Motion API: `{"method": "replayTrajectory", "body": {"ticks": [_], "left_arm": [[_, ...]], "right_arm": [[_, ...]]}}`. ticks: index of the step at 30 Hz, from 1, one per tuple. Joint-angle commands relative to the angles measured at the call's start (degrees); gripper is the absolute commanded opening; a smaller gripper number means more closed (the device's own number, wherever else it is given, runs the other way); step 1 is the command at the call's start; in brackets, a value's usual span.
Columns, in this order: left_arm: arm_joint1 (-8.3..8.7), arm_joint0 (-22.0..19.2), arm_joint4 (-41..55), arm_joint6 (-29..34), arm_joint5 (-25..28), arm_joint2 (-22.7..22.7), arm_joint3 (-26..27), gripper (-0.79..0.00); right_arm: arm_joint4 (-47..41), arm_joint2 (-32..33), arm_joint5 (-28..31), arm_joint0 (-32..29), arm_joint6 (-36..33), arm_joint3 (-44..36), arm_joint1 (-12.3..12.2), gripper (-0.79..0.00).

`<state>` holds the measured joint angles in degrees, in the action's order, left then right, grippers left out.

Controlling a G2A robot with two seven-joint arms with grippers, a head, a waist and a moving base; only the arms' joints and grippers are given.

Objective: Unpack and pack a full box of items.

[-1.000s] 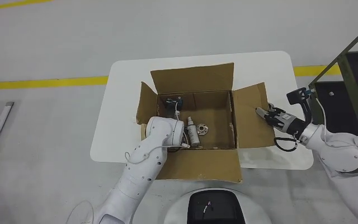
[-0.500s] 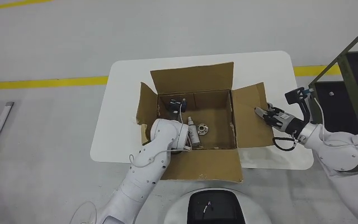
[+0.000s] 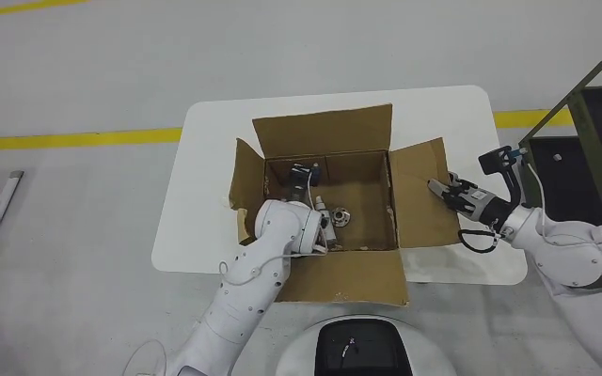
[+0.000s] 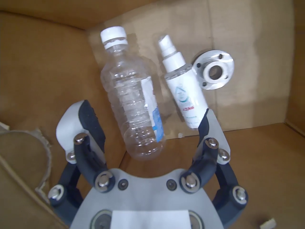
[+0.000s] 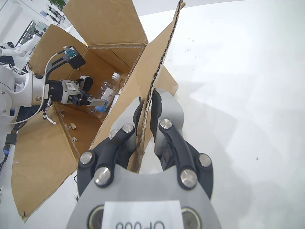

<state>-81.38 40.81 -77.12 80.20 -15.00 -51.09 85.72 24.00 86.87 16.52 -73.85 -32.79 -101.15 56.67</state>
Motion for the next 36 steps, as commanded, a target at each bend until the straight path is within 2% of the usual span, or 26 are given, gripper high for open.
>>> {"method": "replayTrajectory", "body": {"ticks": [1,10,14,17,22,27,35,36], "left_arm": [[-0.13,0.3,-0.4,-0.1,0.1,0.2,-0.7,0.0],[-0.66,0.2,-3.3,-0.4,-0.1,-0.4,-3.2,-0.058],[-0.87,-0.3,-3.6,0.5,0.0,-1.1,-2.5,-0.037],[-0.99,-0.1,-4.3,0.6,0.4,-1.3,-2.6,-0.062],[-1.21,0.1,-5.9,1.3,1.2,-1.6,-3.2,-0.031],[-1.5,0.4,-7.2,1.4,1.4,-1.6,-3.9,-0.043],[-2.11,0.9,-9.1,1.0,2.0,-1.2,-4.7,-0.003],[-2.2,1.0,-9.2,1.1,2.2,-1.1,-4.7,-0.025]], "right_arm": [[0.0,0.0,0.1,0.0,-0.1,0.0,0.0,-0.785],[-0.1,0.4,0.1,-0.3,0.0,-0.3,0.0,-0.785],[-0.1,0.5,0.1,-0.5,0.1,-0.4,0.0,-0.785],[-0.1,0.5,0.0,-0.6,0.1,-0.5,0.0,-0.785],[0.0,0.6,0.1,-0.6,0.0,-0.6,0.0,-0.785],[0.0,0.6,-0.1,-0.8,-0.1,-0.8,0.0,-0.785],[0.1,0.7,-0.1,-0.9,-0.2,-0.9,-0.1,-0.785],[0.1,0.8,0.0,-0.9,-0.2,-0.9,-0.1,-0.785]]}}
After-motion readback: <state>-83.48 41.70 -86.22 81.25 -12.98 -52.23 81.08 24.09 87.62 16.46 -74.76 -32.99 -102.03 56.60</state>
